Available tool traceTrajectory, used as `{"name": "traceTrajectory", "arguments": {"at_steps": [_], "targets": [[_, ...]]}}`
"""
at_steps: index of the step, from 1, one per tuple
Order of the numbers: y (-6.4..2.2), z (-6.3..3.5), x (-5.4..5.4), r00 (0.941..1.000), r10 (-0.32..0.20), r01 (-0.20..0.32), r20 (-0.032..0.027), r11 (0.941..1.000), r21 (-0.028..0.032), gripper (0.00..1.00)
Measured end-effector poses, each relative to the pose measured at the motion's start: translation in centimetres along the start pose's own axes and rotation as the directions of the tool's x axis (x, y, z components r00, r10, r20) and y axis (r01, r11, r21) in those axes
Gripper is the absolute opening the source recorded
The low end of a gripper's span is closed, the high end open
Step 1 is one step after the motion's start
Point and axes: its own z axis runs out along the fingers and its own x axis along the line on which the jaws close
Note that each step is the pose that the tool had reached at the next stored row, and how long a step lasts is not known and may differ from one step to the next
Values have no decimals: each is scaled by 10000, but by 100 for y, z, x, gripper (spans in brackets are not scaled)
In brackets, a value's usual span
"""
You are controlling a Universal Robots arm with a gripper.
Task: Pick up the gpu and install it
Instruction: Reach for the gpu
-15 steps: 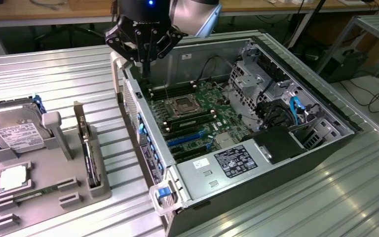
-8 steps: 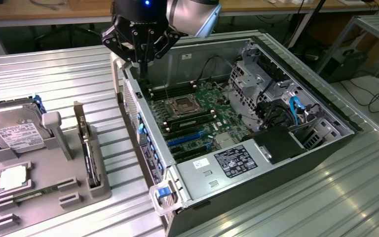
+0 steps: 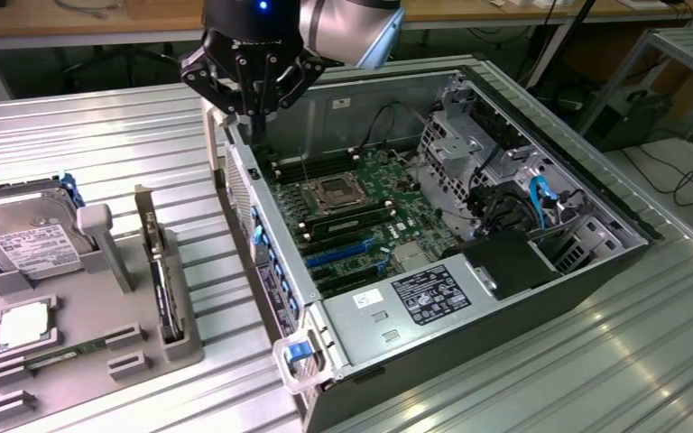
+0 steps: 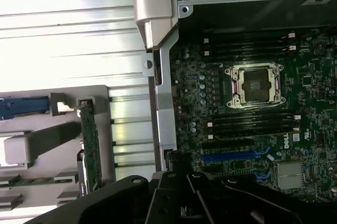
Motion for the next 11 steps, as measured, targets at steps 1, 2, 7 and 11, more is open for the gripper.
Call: {"name": "traceTrajectory", "arguments": {"at_steps": [1,2,7,11], "targets": [[-1,0,5,10000,0,0,1,10000,0,11],[-2,0,11,10000,0,0,0,10000,0,11],[-6,-1,50,10000,0,0,1,10000,-1,11],[-9,-2,72,10000,0,0,1,10000,0,11]]}}
